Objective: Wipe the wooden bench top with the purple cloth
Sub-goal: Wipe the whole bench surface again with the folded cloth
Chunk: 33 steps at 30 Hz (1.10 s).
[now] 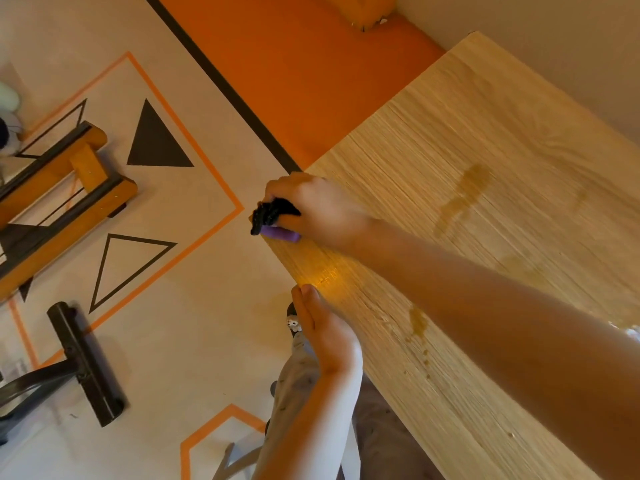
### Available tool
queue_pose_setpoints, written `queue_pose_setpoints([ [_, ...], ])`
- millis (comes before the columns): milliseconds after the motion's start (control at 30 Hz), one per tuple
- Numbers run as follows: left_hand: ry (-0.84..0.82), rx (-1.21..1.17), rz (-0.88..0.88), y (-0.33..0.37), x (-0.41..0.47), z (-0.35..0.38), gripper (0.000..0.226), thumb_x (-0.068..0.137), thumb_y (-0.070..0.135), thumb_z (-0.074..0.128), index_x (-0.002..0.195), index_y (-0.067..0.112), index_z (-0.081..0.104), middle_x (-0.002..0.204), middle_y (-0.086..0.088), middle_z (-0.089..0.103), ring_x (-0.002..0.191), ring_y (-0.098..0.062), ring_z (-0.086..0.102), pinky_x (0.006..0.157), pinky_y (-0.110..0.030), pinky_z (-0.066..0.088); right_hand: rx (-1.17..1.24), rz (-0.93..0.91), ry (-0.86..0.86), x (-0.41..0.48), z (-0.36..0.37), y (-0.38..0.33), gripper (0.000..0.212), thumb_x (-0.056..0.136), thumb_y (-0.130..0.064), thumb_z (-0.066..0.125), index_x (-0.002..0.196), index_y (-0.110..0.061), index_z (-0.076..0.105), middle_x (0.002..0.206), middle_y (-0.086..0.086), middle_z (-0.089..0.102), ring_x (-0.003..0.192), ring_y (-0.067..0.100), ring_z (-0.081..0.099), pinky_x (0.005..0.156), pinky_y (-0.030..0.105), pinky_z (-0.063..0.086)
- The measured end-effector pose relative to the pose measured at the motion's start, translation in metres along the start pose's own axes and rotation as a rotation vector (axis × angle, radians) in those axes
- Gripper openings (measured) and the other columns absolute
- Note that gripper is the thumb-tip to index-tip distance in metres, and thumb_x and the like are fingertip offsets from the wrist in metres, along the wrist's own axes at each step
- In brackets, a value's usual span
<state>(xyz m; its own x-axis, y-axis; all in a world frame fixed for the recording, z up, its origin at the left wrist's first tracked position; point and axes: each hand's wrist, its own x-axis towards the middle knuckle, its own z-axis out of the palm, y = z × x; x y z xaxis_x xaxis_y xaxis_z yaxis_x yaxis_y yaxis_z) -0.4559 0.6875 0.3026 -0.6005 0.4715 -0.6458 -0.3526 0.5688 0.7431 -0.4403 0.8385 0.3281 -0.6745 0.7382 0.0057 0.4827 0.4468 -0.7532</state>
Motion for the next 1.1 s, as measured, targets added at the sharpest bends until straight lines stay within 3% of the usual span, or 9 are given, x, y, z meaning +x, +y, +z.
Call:
queue_pose_setpoints([
  [133, -0.022, -0.036, -0.034, -0.002, 0.0, 0.001, 0.047, 0.104, 0.037, 0.027, 0.148, 0.021, 0.033, 0.151, -0.012, 0.038, 0.138, -0.033, 0.037, 0.114, -0.054, 0.029, 0.023, -0.019, 0.059, -0.011, 0.012, 0.002, 0.026, 0.087, -0.019, 0.061, 0.112, -0.015, 0.058, 0.104, 0.0, 0.063, 0.097, 0.016, 0.053, 0.081, 0.029, 0.045],
  [233, -0.013, -0.033, -0.055, -0.001, 0.0, 0.002, 0.048, 0.104, 0.036, 0.027, 0.147, 0.016, 0.033, 0.149, -0.016, 0.039, 0.136, -0.035, 0.039, 0.113, -0.055, 0.03, 0.051, -0.005, 0.006, -0.016, 0.005, 0.003, 0.04, 0.085, -0.04, 0.065, 0.117, -0.017, 0.056, 0.108, 0.001, 0.062, 0.102, 0.016, 0.053, 0.086, 0.031, 0.046],
  [400, -0.039, -0.06, -0.092, 0.016, -0.009, 0.004, 0.049, 0.106, 0.029, 0.018, 0.147, 0.005, 0.029, 0.149, -0.021, 0.036, 0.136, -0.038, 0.036, 0.114, -0.05, 0.027, -0.008, 0.16, 0.129, -0.013, 0.007, -0.021, 0.049, 0.081, -0.069, 0.049, 0.086, -0.02, 0.053, 0.079, -0.004, 0.057, 0.072, 0.011, 0.052, 0.055, 0.025, 0.039],
  [467, -0.056, -0.046, -0.069, 0.017, -0.01, 0.003, 0.049, 0.107, 0.027, 0.016, 0.147, 0.004, 0.031, 0.148, -0.019, 0.039, 0.134, -0.035, 0.038, 0.109, -0.041, 0.032, -0.099, 0.189, 0.155, -0.009, 0.012, -0.028, 0.047, 0.082, -0.066, 0.051, 0.088, -0.019, 0.051, 0.08, -0.004, 0.056, 0.072, 0.012, 0.051, 0.055, 0.025, 0.035],
  [567, -0.048, 0.044, -0.009, 0.01, -0.006, 0.001, 0.048, 0.107, 0.028, 0.018, 0.148, 0.008, 0.032, 0.151, -0.014, 0.037, 0.138, -0.027, 0.034, 0.115, -0.027, 0.026, -0.159, 0.147, 0.165, -0.01, 0.015, -0.023, 0.037, 0.084, -0.048, 0.061, 0.102, -0.017, 0.054, 0.093, -0.001, 0.058, 0.087, 0.018, 0.053, 0.064, 0.03, 0.045],
  [700, -0.056, 0.045, -0.032, -0.001, 0.003, 0.0, 0.048, 0.106, 0.033, 0.021, 0.148, 0.014, 0.032, 0.152, -0.015, 0.035, 0.141, -0.036, 0.031, 0.115, -0.057, 0.022, -0.038, 0.028, 0.041, -0.03, 0.011, -0.009, 0.023, 0.084, -0.03, 0.066, 0.101, -0.015, 0.06, 0.096, 0.001, 0.06, 0.091, 0.02, 0.054, 0.071, 0.038, 0.05],
  [833, -0.064, 0.018, -0.039, -0.004, 0.006, -0.001, 0.048, 0.105, 0.036, 0.023, 0.148, 0.015, 0.032, 0.153, -0.014, 0.034, 0.142, -0.036, 0.03, 0.116, -0.058, 0.02, -0.064, -0.063, -0.048, -0.038, 0.002, 0.002, 0.021, 0.085, -0.029, 0.066, 0.097, -0.012, 0.063, 0.095, 0.0, 0.059, 0.088, 0.014, 0.051, 0.07, 0.03, 0.044],
  [933, -0.07, 0.013, -0.018, -0.006, 0.006, -0.001, 0.048, 0.105, 0.036, 0.023, 0.149, 0.018, 0.031, 0.154, -0.011, 0.034, 0.143, -0.032, 0.03, 0.117, -0.057, 0.018, -0.136, 0.014, 0.083, -0.021, -0.02, 0.02, 0.027, 0.086, -0.031, 0.064, 0.105, -0.012, 0.061, 0.104, 0.002, 0.057, 0.095, 0.014, 0.05, 0.079, 0.031, 0.045],
  [1100, -0.067, -0.008, -0.009, -0.003, 0.004, -0.002, 0.047, 0.105, 0.033, 0.026, 0.148, 0.014, 0.032, 0.152, -0.015, 0.036, 0.139, -0.034, 0.035, 0.115, -0.054, 0.026, -0.14, 0.115, 0.234, -0.02, -0.016, 0.017, 0.026, 0.082, -0.029, 0.069, 0.1, -0.011, 0.062, 0.097, 0.0, 0.055, 0.095, 0.019, 0.051, 0.074, 0.033, 0.045],
])
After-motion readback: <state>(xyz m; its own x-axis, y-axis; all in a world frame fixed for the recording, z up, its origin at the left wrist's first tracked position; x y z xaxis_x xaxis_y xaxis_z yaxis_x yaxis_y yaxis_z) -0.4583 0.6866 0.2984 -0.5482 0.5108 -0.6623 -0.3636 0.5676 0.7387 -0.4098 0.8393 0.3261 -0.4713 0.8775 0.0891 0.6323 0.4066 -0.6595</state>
